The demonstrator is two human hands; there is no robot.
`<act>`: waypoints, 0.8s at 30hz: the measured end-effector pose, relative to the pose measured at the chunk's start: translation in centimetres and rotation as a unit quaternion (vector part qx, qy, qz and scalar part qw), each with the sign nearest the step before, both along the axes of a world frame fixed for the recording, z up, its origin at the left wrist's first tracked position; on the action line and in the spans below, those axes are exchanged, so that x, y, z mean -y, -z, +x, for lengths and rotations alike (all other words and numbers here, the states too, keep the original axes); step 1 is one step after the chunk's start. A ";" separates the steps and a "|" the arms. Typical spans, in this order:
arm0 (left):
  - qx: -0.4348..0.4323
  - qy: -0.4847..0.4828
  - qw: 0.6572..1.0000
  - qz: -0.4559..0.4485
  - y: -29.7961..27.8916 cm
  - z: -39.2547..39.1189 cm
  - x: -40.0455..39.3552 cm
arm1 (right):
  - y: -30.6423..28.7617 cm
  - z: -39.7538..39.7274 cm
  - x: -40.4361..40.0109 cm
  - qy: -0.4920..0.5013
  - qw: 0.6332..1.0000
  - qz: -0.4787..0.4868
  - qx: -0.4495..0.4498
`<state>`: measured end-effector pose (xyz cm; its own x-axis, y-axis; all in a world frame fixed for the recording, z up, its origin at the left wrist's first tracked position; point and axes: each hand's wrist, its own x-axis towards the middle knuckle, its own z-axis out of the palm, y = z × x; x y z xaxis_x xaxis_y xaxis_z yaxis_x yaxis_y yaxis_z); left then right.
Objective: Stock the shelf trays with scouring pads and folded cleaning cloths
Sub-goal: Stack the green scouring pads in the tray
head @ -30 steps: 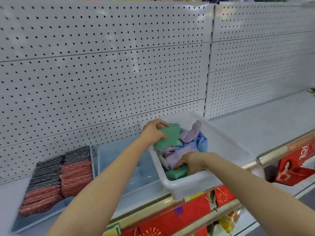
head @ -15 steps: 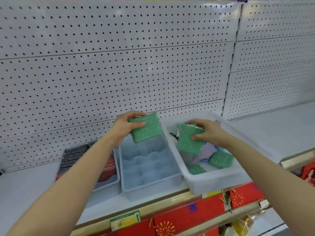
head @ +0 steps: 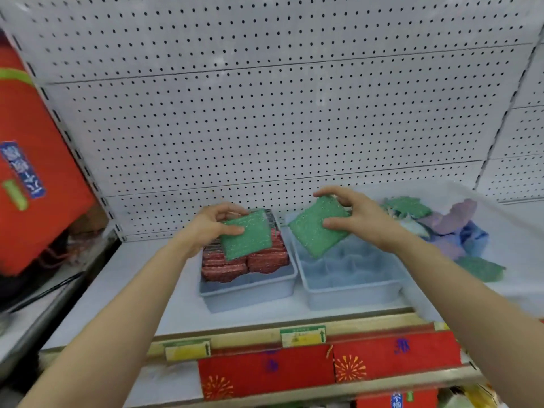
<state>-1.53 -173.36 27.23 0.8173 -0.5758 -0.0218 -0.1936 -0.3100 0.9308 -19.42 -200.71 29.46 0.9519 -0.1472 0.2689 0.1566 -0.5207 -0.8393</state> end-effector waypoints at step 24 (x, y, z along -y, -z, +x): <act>0.205 0.012 0.968 0.147 11.8 -1.1 -5.2 | 9.0 8.2 -13.1 -0.049 0.994 0.081 -0.046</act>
